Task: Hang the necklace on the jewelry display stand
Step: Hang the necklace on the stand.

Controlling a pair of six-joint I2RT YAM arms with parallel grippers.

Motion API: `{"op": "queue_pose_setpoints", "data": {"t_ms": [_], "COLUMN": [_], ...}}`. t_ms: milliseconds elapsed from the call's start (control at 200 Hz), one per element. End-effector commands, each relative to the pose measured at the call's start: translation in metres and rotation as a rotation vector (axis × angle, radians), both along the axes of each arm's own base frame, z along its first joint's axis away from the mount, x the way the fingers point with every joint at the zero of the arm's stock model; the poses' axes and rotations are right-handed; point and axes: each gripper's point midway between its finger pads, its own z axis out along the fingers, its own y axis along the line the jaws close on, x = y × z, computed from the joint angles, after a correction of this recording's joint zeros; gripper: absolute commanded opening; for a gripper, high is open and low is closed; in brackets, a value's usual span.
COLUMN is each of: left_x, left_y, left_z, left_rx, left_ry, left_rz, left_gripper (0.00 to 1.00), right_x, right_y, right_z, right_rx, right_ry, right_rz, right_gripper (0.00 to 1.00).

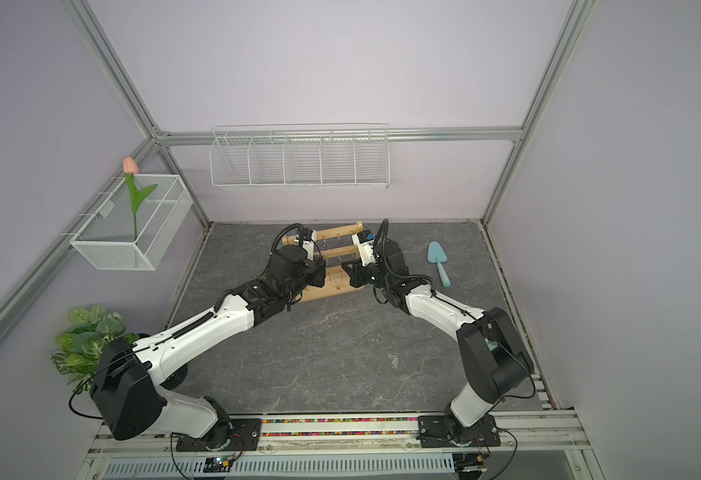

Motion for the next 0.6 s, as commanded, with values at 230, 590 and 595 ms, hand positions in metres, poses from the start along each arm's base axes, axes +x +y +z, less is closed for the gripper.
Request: {"op": "queue_pose_setpoints", "data": {"t_ms": [230,590,595], "left_x": [-0.001,-0.004,-0.004], "left_y": [0.014,0.021,0.021], "left_z": [0.004,0.005,0.005], "left_rx": [-0.001,0.002,0.003], "left_ry": [0.017,0.024,0.023], "left_rz": [0.071,0.097,0.097], "left_gripper": [0.00,0.00,0.00], "right_x": [-0.002,-0.010,-0.010], "right_y": [-0.005,0.009,0.009], "right_z": [0.033,0.017,0.017], "right_rx": [-0.041,-0.079,-0.080], "right_ry": [-0.199,-0.229,-0.230], "right_rz": [-0.115,-0.135,-0.136], "right_gripper": [0.08,0.08,0.08]}}
